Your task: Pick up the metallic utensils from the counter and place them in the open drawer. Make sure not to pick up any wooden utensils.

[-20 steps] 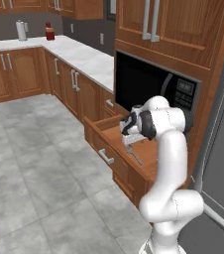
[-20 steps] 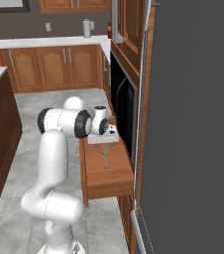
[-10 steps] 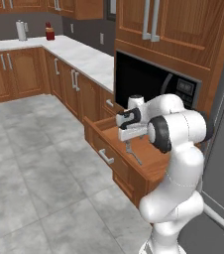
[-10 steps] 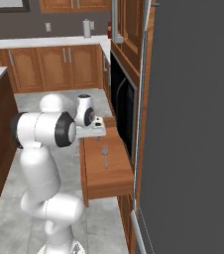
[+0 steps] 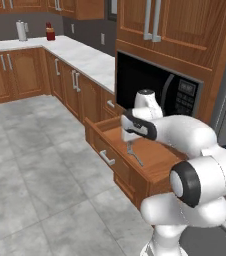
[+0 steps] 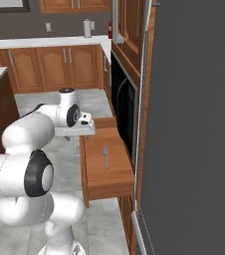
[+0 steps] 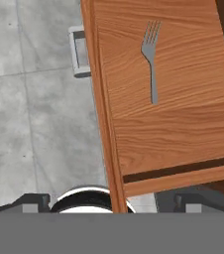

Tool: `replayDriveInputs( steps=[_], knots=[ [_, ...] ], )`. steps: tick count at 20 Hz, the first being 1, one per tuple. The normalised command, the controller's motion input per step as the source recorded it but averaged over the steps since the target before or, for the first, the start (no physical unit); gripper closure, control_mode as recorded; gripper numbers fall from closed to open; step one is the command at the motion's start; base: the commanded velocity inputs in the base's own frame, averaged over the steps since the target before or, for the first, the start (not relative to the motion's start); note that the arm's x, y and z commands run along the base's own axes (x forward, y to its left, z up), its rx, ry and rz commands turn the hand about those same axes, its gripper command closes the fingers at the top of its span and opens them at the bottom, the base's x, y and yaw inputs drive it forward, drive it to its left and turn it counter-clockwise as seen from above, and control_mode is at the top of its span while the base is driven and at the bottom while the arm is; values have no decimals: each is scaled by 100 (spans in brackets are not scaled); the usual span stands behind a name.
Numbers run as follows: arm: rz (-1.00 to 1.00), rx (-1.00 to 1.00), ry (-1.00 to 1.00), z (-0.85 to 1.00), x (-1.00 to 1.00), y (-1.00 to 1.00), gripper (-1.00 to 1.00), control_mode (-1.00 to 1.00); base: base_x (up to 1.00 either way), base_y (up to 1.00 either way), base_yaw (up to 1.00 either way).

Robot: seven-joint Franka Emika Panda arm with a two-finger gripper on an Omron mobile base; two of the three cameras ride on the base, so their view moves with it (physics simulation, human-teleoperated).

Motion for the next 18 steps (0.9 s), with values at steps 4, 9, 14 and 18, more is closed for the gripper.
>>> replayDriveInputs(
  steps=[4,9,14,18],
  knots=[
    [-16,8,-16,71,-100,24,-100,-100,0,0,0],
    [-20,3,-6,65,-100,12,-100,-100,0,0,0],
    [-21,-1,7,24,-45,0,-100,-100,0,0,0],
    [-8,0,2,0,-26,-5,-100,-100,0,0,0]
  ],
)
